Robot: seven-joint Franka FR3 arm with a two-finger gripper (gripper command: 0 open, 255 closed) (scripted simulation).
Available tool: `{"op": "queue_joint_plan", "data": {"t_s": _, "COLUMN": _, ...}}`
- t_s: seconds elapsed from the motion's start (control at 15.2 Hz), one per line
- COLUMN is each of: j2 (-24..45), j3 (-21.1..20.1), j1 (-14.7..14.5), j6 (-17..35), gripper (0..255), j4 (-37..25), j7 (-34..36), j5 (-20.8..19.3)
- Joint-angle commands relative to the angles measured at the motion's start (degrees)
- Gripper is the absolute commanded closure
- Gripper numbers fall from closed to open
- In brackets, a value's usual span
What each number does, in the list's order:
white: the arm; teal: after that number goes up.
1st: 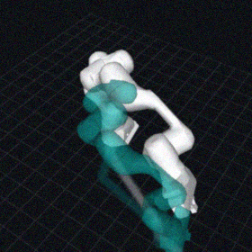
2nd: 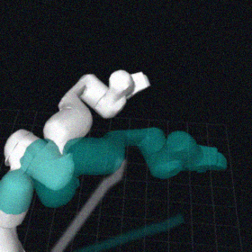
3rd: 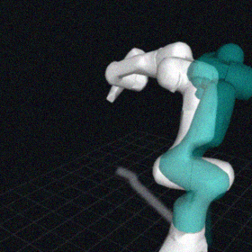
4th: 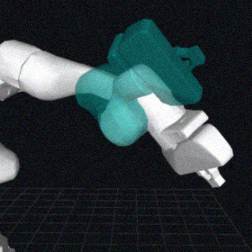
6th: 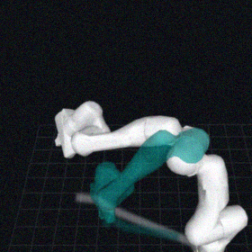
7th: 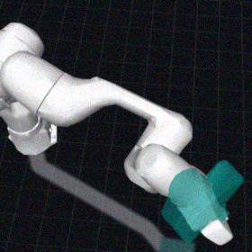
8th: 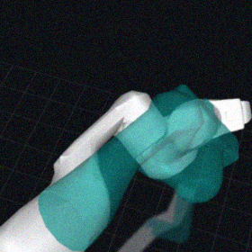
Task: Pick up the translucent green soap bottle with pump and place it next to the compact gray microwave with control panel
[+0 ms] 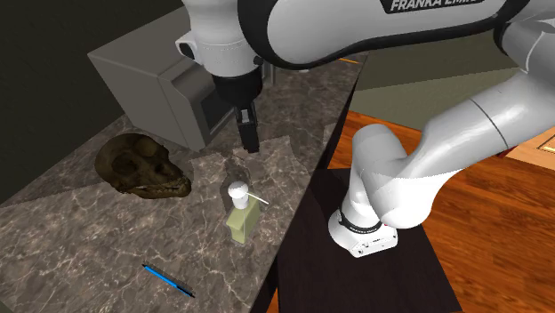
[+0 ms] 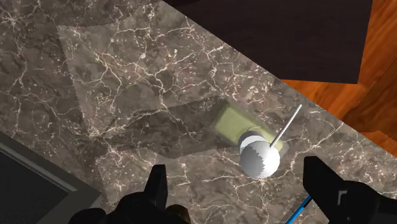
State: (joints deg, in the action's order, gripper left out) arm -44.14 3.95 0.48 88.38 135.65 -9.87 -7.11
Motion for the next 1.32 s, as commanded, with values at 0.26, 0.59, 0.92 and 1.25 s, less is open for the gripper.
{"op": "queue_joint_plan", "data": {"t_s": 0.26, "j2": -3.9, "j3": 4.19, "j1": -1.39, "j6": 8.91, "gripper": 0, "j4": 10.04, "j7": -6.49, "j5": -0.23}}
{"op": "queue_joint_plan", "data": {"t_s": 0.59, "j2": -6.1, "j3": 10.3, "j1": -2.88, "j6": 20.48, "gripper": 0, "j4": 20.82, "j7": -15.14, "j5": -1.03}}
{"op": "queue_joint_plan", "data": {"t_s": 0.92, "j2": -4.11, "j3": 17.73, "j1": -4.67, "j6": 33.34, "gripper": 0, "j4": 29.33, "j7": -24.84, "j5": -2.07}}
{"op": "queue_joint_plan", "data": {"t_s": 1.25, "j2": -0.18, "j3": 21.92, "j1": -6.29, "j6": 41.76, "gripper": 0, "j4": 33.02, "j7": -29.6, "j5": -2.38}}
